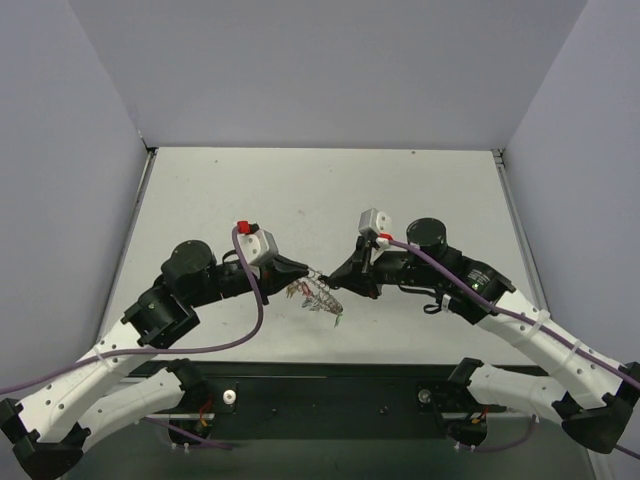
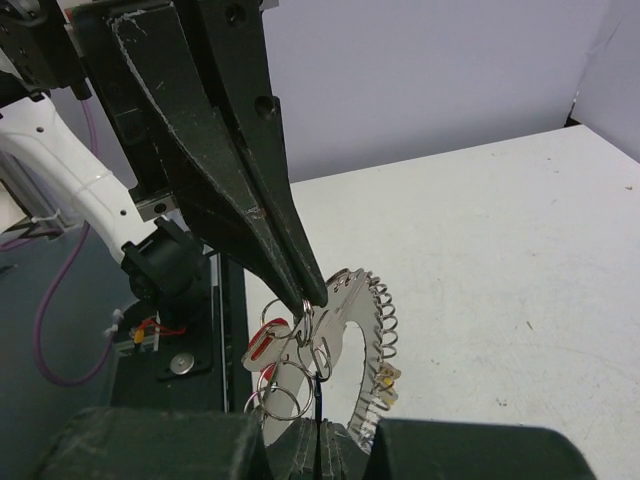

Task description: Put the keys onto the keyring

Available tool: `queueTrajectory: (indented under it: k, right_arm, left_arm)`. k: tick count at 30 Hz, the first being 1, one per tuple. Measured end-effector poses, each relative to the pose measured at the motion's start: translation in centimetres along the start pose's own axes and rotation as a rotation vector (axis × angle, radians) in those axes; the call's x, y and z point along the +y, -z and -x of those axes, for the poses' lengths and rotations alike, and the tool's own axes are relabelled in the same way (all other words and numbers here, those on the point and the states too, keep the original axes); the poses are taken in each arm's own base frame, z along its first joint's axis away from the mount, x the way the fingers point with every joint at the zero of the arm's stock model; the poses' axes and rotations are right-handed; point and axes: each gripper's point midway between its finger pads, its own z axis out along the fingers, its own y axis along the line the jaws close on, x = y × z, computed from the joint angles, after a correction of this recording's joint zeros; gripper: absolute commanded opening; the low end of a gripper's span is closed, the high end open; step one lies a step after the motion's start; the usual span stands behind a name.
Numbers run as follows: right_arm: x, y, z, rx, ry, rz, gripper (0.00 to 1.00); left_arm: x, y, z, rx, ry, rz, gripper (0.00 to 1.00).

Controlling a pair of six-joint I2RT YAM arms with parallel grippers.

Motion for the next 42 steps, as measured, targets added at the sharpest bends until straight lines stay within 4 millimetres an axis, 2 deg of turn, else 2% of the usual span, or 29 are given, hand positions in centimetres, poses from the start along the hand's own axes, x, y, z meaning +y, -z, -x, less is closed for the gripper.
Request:
queueTrajectory:
  k: [16, 20, 21, 23, 24, 27, 32, 35, 42]
  right_arm:
    - [1.0, -0.5, -0.7, 0.024, -0.005, 0.080, 0.00]
    - [0.8, -0.3, -0.6, 0.021, 0.001, 0.065, 0.19]
    - [0.8, -0.2, -0.6, 0.020, 0.002, 0.061, 0.35]
    - [0.7, 0.1, -0.6, 0.020, 0.003, 0.047, 0.47]
    - [0.7, 0.2, -0.5, 0.019, 0.006, 0.039, 0.57]
    - [0.6, 0.7, -0.2, 0.006, 0.018, 0.021, 0.68]
    - [0.8, 2.2, 1.0, -0.046, 0.047, -0.006, 0.69]
    - [1.0, 2.7, 1.8, -0.080, 0.060, -0.012, 0.67]
    - [0.8, 1.2, 2.0, -0.088, 0.023, 0.015, 0.62]
  left_arm:
    - [-0.4, -1.3, 2.5, -0.174, 0.037, -0.038, 0.00]
    - [-0.4, -1.6, 2.7, -0.180, 0.039, -0.047, 0.00]
    - [-0.5, -1.6, 2.7, -0.183, 0.038, -0.047, 0.00]
    - [-0.5, -1.6, 3.0, -0.192, 0.034, -0.048, 0.00]
    - [-0.5, -1.6, 3.0, -0.195, 0.033, -0.049, 0.00]
    - [-0.5, -1.5, 3.2, -0.199, 0.031, -0.049, 0.00]
    - [-0.6, -1.3, 3.4, -0.208, 0.027, -0.050, 0.00]
    - [-0.6, -1.2, 3.5, -0.210, 0.026, -0.050, 0.00]
    - [-0.6, -1.2, 3.5, -0.210, 0.027, -0.050, 0.00]
